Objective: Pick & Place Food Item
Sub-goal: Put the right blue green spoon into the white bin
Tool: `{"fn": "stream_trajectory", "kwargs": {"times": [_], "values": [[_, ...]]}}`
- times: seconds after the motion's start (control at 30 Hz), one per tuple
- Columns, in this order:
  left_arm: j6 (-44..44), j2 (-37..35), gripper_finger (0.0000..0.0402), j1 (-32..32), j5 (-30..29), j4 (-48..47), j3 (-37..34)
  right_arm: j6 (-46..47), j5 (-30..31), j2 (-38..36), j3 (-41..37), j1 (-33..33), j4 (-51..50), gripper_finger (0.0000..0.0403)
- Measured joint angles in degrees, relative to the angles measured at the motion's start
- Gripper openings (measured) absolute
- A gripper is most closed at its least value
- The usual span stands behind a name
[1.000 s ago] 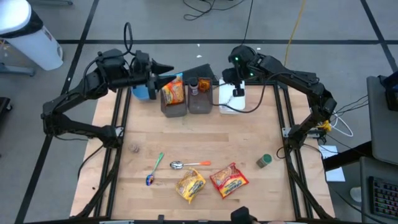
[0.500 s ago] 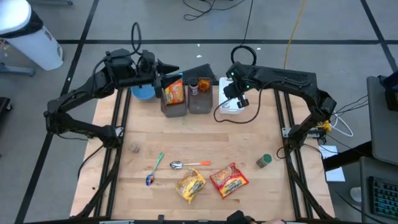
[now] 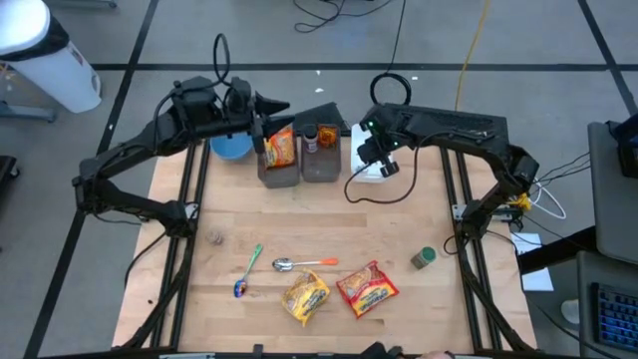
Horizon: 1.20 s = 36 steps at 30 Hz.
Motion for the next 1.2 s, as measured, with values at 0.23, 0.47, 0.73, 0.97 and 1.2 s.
{"fn": "stream_trajectory", "kwargs": {"times": [0.23,0.47,0.73,0.97,1.2], "values": [[0.0,-0.1,0.023,0.0,0.1,0.0,0.0,-1.0,1.5,0.0,-3.8,4.5,4.1,0.0004],[-0.5,-0.1,0.023,-0.1,0.3,-0.1,0.0,-0.8,0.9,0.0,-6.4,8.2,8.8,0.0004],[-2.2,-0.1,0.023,-0.1,3.9,-0.2,0.0,2.1,0.6,0.0,-9.1,7.1,11.0,0.0004],[-2.4,-0.1,0.023,-0.1,4.0,-0.2,0.0,2.7,0.9,0.0,-10.1,6.6,13.8,0.0004],[-2.5,-0.1,0.023,-0.1,4.0,-0.1,0.0,5.5,1.0,0.0,-10.4,6.6,14.9,0.0004]]}}
